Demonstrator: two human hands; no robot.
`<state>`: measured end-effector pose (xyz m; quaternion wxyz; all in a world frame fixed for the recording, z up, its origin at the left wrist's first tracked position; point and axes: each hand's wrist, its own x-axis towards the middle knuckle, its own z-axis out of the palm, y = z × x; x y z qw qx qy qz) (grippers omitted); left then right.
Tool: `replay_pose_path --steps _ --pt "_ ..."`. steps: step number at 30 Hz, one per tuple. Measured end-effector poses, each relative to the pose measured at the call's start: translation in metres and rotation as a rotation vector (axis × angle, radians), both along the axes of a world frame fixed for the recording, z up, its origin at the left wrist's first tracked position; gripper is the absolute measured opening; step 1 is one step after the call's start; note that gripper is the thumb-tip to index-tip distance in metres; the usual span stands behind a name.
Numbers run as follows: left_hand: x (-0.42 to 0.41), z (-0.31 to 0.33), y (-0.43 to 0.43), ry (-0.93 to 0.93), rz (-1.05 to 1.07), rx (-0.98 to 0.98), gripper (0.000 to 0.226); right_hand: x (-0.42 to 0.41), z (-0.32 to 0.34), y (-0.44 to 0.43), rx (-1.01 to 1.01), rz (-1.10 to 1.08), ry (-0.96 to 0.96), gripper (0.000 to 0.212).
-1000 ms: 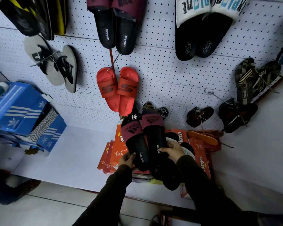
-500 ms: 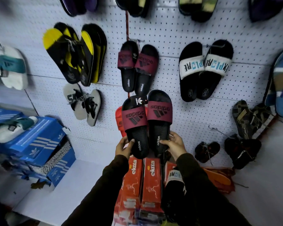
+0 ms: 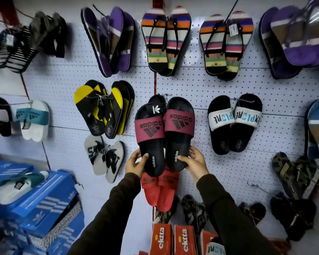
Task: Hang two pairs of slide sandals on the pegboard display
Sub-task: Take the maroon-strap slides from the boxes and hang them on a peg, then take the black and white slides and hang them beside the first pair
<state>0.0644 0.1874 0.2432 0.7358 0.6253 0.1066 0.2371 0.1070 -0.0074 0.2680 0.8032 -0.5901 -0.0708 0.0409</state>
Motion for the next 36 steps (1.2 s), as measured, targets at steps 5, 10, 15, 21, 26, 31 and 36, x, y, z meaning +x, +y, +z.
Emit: replay_pose_path --steps 5,10,15,21,26,31,36 --pt "0.024 0.037 0.021 -0.063 0.017 0.024 0.034 0.023 0.032 0.016 0.027 -0.021 -0.056 0.063" --pt "0.050 0.058 0.040 -0.072 0.053 0.040 0.042 0.040 0.053 0.026 0.028 -0.041 -0.070 0.062" --pt "0.074 0.059 0.045 -0.007 0.038 0.049 0.039 0.053 0.053 0.036 0.001 -0.056 -0.017 0.064" --pt "0.090 0.036 0.043 0.095 -0.034 -0.005 0.026 0.063 0.028 0.044 -0.050 -0.074 0.069 0.062" --pt "0.095 0.013 0.045 0.128 -0.082 -0.048 0.030 0.069 0.001 0.045 -0.048 -0.099 0.101 0.065" --pt "0.100 0.007 0.044 0.117 -0.018 0.038 0.043 0.076 -0.012 0.047 -0.129 -0.155 0.044 0.065" --pt "0.090 -0.005 0.031 0.061 0.093 0.149 0.051 0.070 -0.026 0.044 -0.216 -0.140 0.003 0.058"
